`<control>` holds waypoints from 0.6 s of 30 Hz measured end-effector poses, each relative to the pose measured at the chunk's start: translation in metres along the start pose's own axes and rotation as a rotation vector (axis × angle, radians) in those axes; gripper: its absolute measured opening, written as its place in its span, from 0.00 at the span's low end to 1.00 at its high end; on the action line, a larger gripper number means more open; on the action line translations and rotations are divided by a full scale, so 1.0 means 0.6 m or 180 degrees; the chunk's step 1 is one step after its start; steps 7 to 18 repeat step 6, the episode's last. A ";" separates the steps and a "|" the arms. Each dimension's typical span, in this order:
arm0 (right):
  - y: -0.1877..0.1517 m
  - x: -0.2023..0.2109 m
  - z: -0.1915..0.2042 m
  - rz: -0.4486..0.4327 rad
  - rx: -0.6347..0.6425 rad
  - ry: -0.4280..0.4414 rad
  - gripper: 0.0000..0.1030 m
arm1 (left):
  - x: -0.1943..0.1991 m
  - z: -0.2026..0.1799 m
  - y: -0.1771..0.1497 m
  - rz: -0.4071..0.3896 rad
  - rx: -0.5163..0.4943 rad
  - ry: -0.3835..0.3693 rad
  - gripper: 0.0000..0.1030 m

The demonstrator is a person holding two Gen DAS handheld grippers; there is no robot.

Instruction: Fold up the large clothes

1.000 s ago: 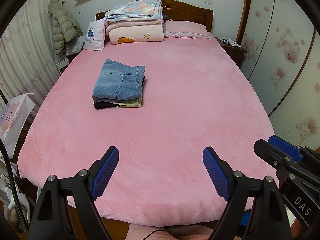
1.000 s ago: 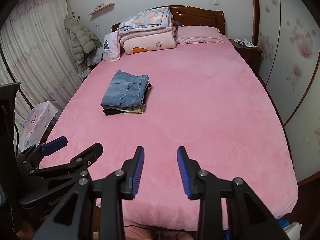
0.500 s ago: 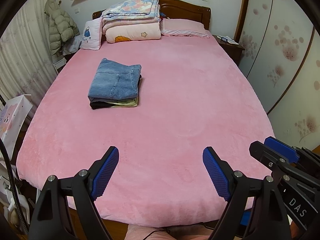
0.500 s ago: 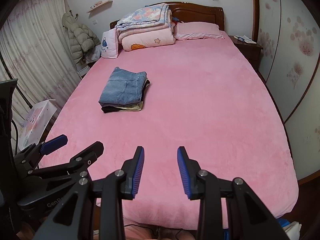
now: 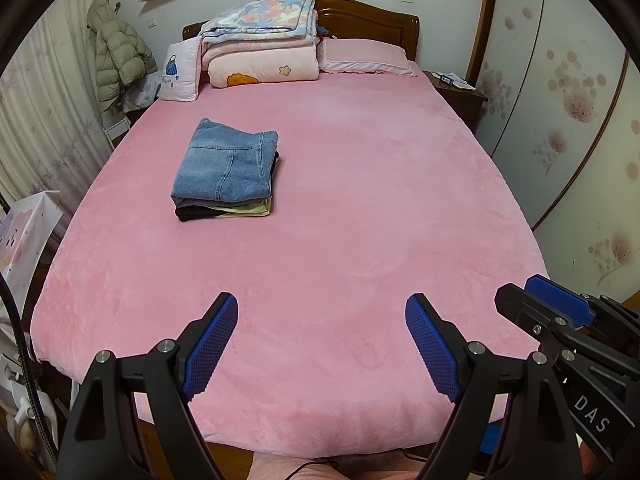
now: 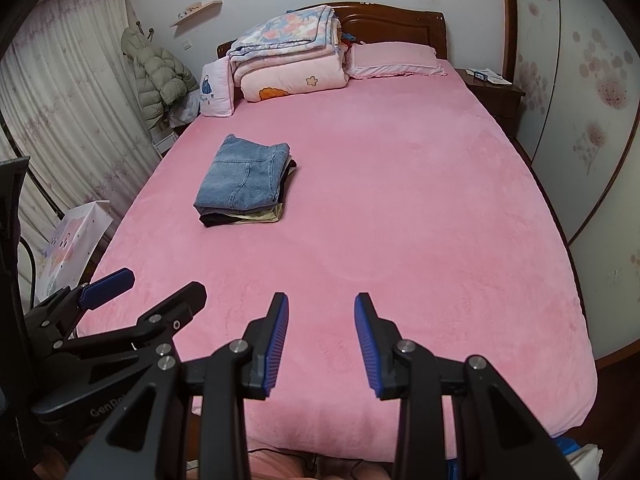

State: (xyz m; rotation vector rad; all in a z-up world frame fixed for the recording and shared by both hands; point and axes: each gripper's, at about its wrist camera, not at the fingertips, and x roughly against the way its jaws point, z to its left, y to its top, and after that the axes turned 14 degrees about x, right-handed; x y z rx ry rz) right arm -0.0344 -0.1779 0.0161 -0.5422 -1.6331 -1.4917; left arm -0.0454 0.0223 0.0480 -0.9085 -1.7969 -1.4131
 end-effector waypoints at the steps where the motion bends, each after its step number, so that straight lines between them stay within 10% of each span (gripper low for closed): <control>1: 0.000 0.000 -0.001 0.0002 -0.0001 0.0001 0.33 | 0.000 0.000 0.000 0.0002 0.0003 0.0005 0.82; 18: -0.002 -0.003 -0.004 0.0011 -0.0001 0.0015 0.33 | -0.003 -0.003 0.003 0.0030 0.0004 0.0003 0.83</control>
